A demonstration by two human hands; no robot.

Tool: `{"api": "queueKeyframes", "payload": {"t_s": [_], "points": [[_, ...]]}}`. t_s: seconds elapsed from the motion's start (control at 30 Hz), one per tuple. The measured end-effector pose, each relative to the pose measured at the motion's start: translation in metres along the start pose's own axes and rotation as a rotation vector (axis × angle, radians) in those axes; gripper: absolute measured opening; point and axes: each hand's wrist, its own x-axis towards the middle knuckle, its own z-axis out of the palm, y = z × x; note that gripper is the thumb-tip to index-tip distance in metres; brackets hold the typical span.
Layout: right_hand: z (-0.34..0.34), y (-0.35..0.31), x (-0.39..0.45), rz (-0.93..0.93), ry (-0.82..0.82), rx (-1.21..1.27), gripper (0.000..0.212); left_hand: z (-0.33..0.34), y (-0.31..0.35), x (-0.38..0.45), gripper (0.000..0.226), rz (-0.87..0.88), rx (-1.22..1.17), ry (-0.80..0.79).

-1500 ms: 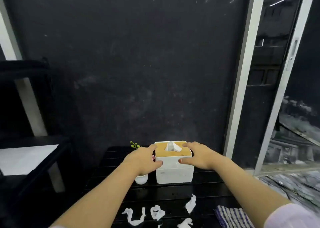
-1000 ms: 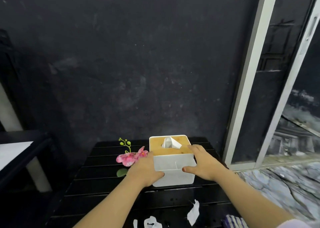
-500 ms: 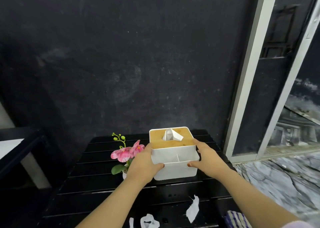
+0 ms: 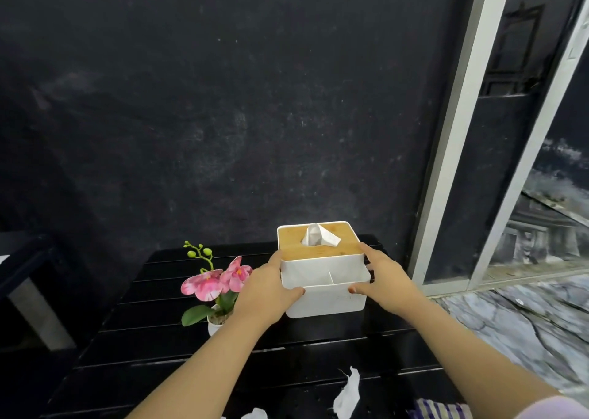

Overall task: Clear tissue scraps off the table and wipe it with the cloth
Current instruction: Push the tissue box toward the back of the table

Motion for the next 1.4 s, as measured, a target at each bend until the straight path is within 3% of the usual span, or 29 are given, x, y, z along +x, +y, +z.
{"api": "queueKeyframes", "payload": {"t_s": [0.73,1.4], "points": [[0.001,0.022,0.093,-0.023,0.038,-0.045,0.076,0.010,-0.005,0.100,0.065,-0.079,0.048,-0.036],[0.005,0.027,0.111,-0.028,0.043,-0.084,0.069,0.016,-0.006,0.106,0.064,-0.074,0.079,-0.018]]}}
